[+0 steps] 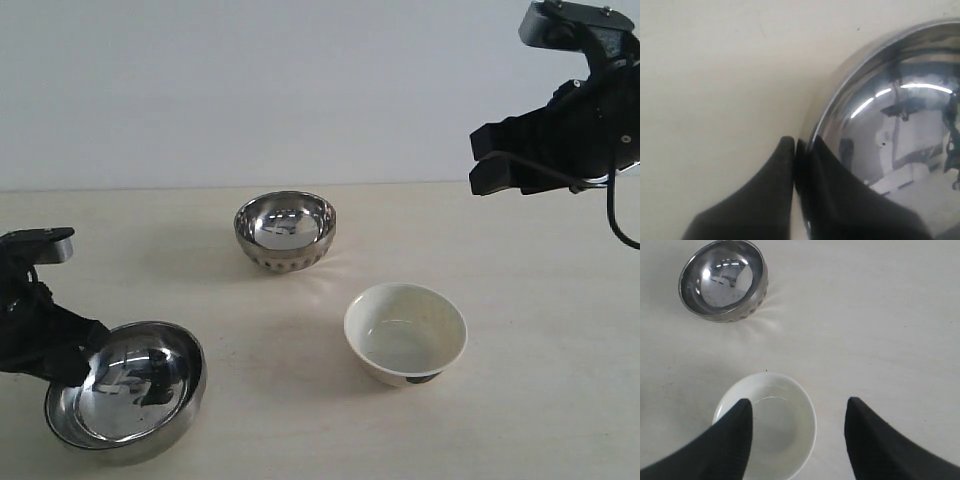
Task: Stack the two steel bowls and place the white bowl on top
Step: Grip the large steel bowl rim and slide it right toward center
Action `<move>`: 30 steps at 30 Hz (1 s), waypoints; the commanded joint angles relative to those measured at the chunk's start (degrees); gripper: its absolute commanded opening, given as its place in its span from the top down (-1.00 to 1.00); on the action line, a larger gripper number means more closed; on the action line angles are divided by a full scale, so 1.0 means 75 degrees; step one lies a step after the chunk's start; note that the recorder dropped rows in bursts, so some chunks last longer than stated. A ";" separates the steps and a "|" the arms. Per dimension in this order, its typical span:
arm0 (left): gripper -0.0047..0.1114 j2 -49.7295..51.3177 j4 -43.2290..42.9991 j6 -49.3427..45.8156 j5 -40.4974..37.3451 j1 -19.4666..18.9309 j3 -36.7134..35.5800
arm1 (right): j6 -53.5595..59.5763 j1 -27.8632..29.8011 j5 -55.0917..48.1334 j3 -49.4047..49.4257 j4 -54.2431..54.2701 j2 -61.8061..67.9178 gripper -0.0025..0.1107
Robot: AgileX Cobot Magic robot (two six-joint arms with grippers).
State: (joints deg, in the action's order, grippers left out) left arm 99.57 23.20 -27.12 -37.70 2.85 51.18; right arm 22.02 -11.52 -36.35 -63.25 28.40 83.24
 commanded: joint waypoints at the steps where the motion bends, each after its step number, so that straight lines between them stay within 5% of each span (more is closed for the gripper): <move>1: 0.85 0.0005 -0.0049 0.0102 -0.0522 0.0167 0.0406 | 0.0073 0.0037 0.0001 -0.0051 -0.0073 -0.0031 0.08; 9: 0.85 0.0005 -0.0120 0.0700 -0.0592 0.1150 0.1242 | 0.0073 0.0037 -0.0030 -0.0051 -0.0073 -0.0031 0.08; 18: 0.85 0.0628 -0.1559 0.2101 -0.1175 0.2162 0.2427 | 0.0073 0.0037 -0.0270 -0.0051 -0.0073 -0.0031 0.08; 30: 0.85 0.1780 -0.1462 0.2137 -0.0966 0.2292 0.3076 | 0.0073 0.0037 -0.0374 -0.0051 -0.0073 -0.0031 0.08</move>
State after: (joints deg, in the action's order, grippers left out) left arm 111.98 11.95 -11.65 -45.85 19.76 73.55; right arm 22.02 -11.52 -39.05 -63.25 28.31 83.24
